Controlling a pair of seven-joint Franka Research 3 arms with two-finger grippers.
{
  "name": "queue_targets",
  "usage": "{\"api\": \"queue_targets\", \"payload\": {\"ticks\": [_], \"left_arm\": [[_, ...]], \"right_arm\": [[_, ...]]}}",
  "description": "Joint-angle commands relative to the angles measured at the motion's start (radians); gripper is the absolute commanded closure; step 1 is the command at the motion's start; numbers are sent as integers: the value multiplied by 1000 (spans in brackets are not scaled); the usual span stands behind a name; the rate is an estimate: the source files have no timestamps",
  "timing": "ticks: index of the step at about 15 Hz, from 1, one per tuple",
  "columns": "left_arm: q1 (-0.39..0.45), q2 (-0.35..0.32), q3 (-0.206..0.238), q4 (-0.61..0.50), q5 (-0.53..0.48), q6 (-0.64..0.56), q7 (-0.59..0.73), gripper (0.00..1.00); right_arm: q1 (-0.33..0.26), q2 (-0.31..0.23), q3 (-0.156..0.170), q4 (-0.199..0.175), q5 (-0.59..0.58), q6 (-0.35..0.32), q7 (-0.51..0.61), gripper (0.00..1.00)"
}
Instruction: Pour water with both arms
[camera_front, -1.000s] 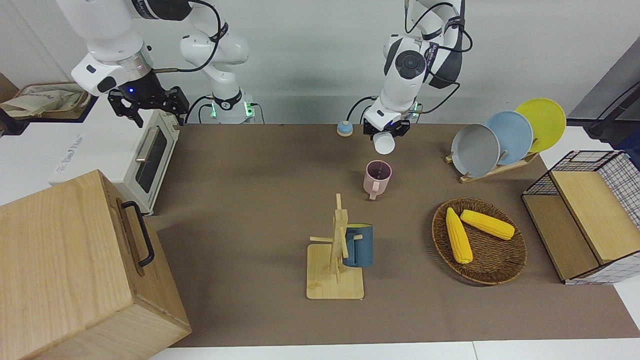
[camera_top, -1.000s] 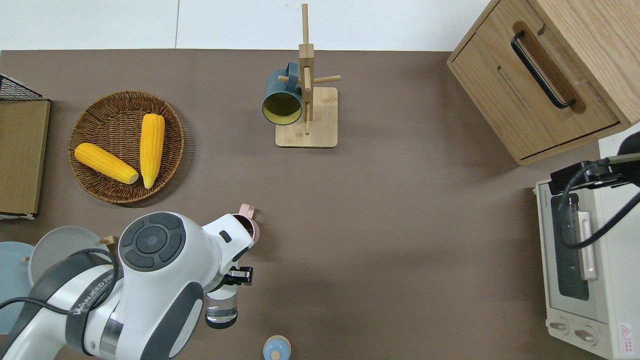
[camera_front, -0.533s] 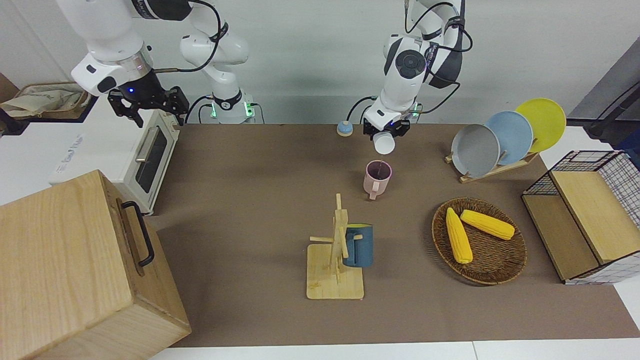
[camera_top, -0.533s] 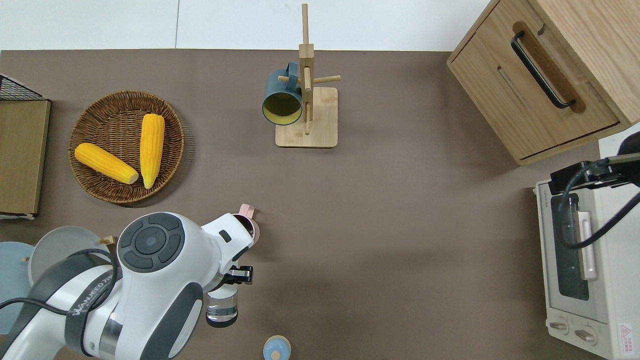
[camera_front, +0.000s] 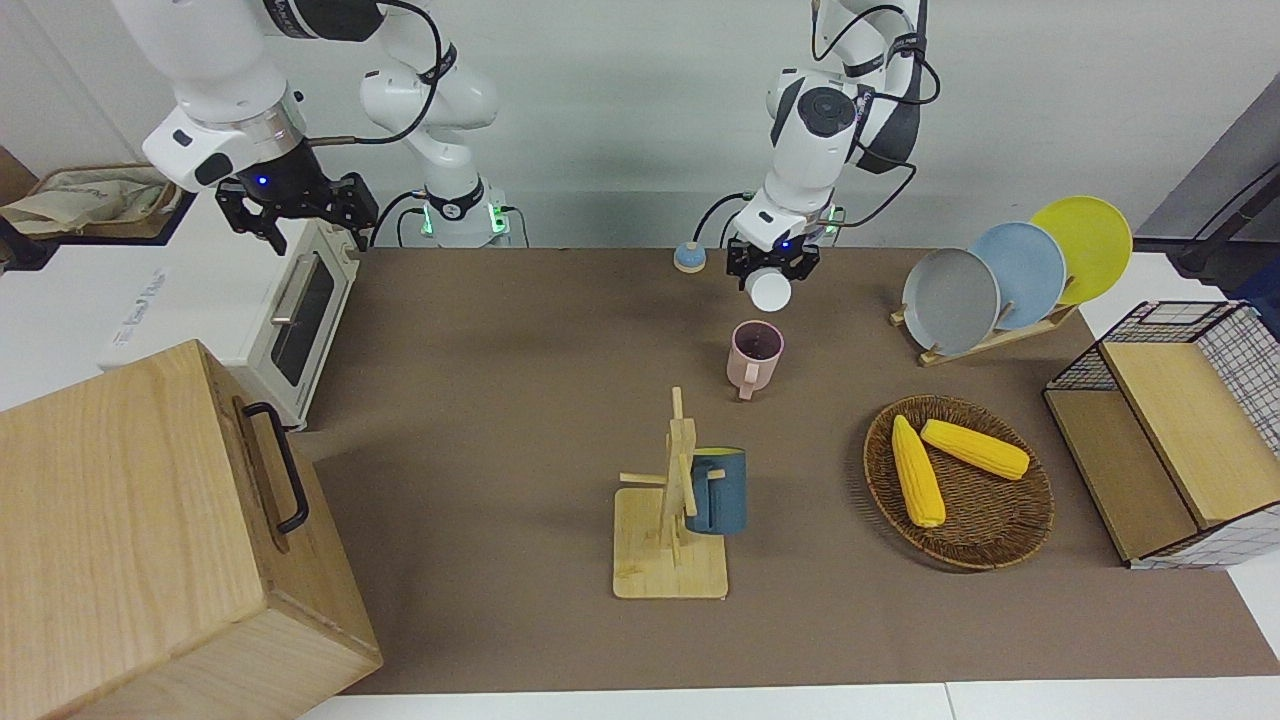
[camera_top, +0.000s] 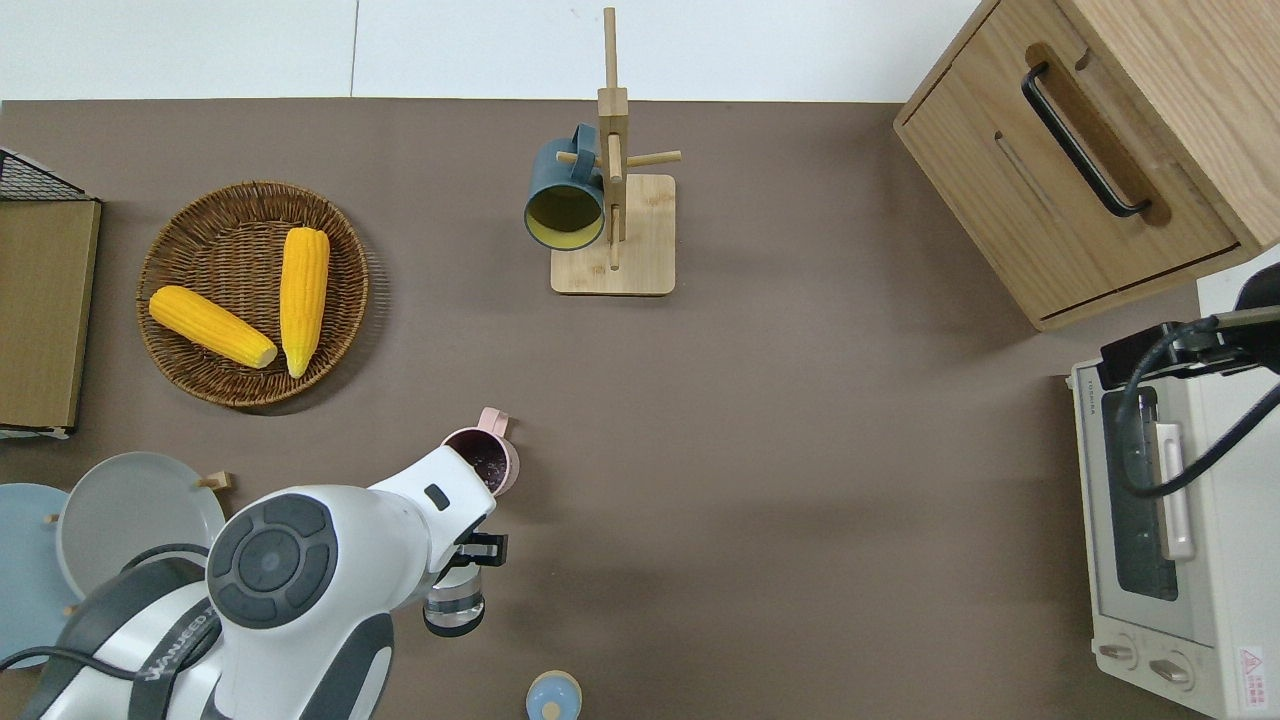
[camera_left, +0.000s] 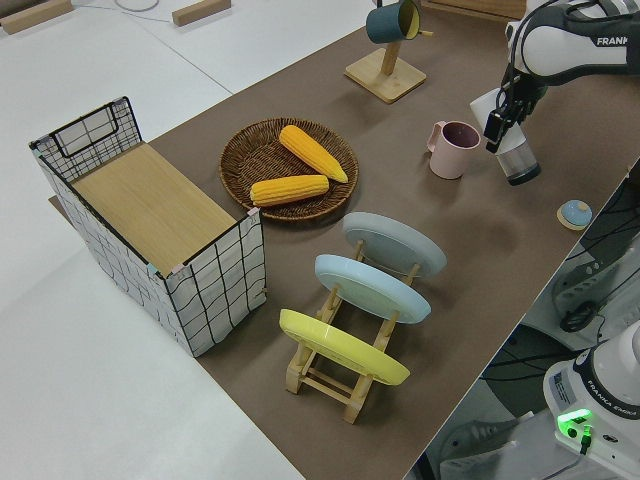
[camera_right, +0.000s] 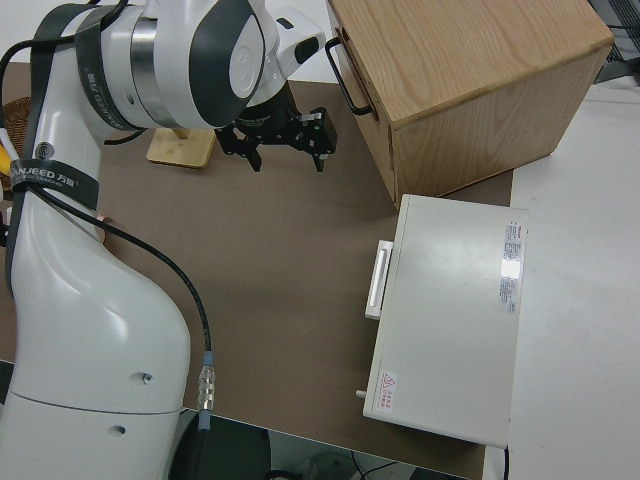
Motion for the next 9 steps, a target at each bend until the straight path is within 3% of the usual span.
{"api": "queue_targets", "payload": {"ticks": [1,4,9], "left_arm": [[-16,-117,-7,-128,-9,153,-22,1000],[-13,-137,-30,-170,-6,239,-37,1000],[-9,-168,-33,-197,2,255,-65,1000]], "right_arm": [[-8,-19,4,-19,3,3,-23,9],[-8,-19,4,-19,3,3,-23,9],[-8,-19,4,-20,3,3,-23,9]]}}
